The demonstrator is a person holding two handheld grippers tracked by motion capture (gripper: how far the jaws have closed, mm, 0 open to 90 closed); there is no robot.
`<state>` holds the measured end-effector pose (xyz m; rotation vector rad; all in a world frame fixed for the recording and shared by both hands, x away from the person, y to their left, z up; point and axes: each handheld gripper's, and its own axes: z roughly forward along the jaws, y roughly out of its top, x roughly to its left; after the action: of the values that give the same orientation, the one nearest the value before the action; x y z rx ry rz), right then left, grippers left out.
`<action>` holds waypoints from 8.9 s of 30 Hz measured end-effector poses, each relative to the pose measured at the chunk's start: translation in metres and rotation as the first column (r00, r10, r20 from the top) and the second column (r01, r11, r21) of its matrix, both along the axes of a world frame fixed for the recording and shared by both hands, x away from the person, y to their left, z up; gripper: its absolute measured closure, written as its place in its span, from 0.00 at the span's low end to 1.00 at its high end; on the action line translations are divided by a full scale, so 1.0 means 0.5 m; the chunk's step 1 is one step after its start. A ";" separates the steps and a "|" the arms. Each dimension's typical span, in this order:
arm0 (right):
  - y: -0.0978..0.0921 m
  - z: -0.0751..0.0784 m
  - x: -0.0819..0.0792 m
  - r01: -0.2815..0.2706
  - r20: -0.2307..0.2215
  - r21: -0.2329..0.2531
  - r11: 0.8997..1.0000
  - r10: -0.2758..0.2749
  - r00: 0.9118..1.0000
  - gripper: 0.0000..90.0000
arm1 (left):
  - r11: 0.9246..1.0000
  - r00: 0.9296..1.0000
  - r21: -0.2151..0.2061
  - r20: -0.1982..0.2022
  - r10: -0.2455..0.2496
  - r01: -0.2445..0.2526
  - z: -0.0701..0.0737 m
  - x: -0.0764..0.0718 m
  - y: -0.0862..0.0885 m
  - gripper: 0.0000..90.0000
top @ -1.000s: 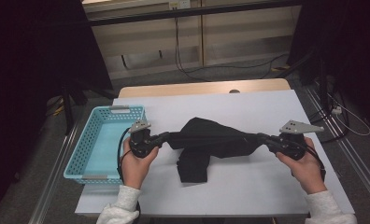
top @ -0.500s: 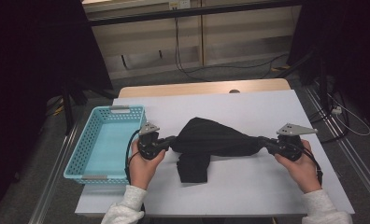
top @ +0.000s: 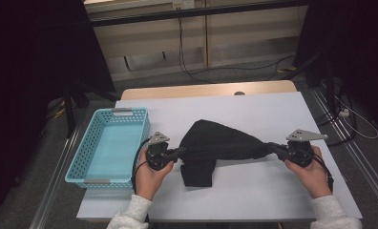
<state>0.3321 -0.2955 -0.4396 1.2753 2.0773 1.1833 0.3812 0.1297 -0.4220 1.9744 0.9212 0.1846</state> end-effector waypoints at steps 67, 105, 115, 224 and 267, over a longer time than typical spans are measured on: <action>0.018 -0.008 -0.003 -0.025 -0.009 -0.049 0.999 0.024 1.000 0.95 | 0.951 0.972 0.212 0.008 -0.234 0.227 -0.068 -0.032 -0.043 0.46; 0.019 0.001 -0.005 -0.039 0.022 -0.042 0.998 0.040 0.999 0.95 | 0.989 0.993 0.087 -0.017 -0.120 0.121 -0.026 -0.017 -0.009 0.70; 0.004 0.005 -0.005 -0.013 0.026 -0.025 1.000 0.014 1.000 0.95 | 0.994 0.996 0.068 0.009 -0.086 0.085 -0.020 -0.013 0.002 0.62; -0.048 0.134 -0.016 -0.007 0.183 0.113 0.994 -0.014 0.983 0.98 | 0.995 0.998 -0.088 0.038 0.054 -0.051 0.089 0.061 -0.010 0.96; 0.079 0.075 0.194 0.014 -0.007 0.005 1.000 -0.014 1.000 0.44 | 0.991 0.990 -0.003 -0.057 0.132 -0.132 0.065 0.268 -0.079 0.21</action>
<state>0.4290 -0.2561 -0.4022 1.2954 2.0681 1.1802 0.5152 0.0902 -0.3895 1.9220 1.0894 0.2014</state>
